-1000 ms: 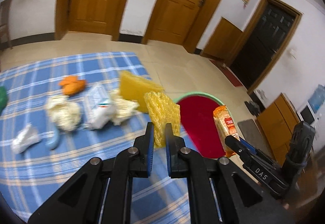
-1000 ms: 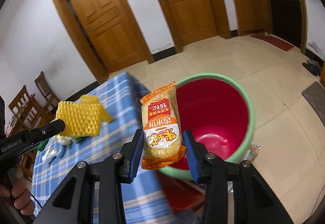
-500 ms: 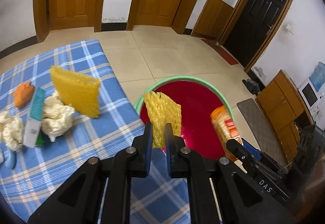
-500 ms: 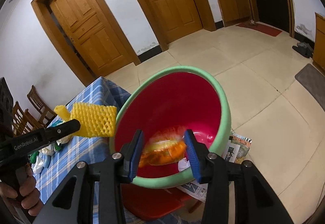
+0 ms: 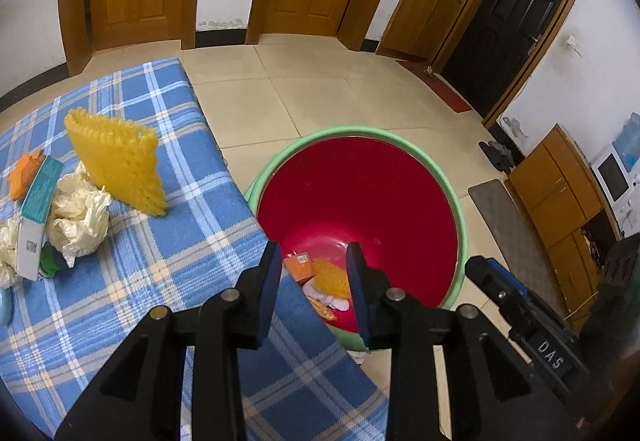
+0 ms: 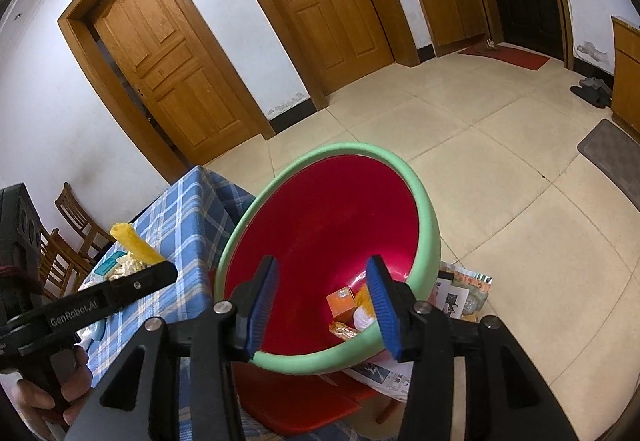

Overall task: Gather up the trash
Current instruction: 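Carry the foam sleeve and snack bag over the red bin and release, then grasp the white plastic bag with the left gripper while the right gripper grasps the white-and-teal carton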

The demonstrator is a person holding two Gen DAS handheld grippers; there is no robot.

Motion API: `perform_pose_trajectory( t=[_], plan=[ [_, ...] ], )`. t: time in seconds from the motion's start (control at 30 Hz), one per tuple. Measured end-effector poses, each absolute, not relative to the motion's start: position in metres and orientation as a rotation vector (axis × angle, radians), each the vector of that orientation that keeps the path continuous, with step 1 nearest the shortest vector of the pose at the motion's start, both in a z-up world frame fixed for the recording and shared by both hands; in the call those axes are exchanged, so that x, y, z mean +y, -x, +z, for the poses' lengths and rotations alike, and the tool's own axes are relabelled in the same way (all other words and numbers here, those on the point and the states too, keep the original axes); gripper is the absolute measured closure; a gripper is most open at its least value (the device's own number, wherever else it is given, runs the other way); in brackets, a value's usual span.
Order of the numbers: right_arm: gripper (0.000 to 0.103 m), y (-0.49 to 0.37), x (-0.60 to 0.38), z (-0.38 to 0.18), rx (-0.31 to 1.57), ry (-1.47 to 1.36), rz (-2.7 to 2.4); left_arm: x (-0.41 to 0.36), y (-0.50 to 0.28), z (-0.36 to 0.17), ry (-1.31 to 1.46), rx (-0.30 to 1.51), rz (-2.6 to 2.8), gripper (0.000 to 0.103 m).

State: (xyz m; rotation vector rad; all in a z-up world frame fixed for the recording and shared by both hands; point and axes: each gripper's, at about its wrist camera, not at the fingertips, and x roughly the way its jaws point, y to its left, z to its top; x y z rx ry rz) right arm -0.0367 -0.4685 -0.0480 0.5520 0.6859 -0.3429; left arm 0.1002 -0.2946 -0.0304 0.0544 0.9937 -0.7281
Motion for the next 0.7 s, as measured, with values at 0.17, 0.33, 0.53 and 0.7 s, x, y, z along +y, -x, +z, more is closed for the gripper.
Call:
perform_pose_trajectory(
  t=[0.17,0.33,0.53,0.7],
  plan=[
    [0.046,0.035,-0.46,-0.041,0.682,-0.544,-0.33,-0.281,-0.096,-0.027,-0.047,0.991,-0.721,0.07],
    [0.042,0.03,-0.445,-0.033,0.681,-0.527,-0.305,-0.258,-0.097,-0.02,-0.03,0.974,-0.694,0.07],
    [0.039,0.02,-0.418,-0.021,0.684,-0.501,-0.269,-0.216,-0.103,-0.011,0.0,0.944,-0.639,0.07],
    [0.038,0.011,-0.395,-0.016,0.693,-0.479,-0.24,-0.178,-0.11,-0.008,0.032,0.934,-0.576,0.07]
  ],
)
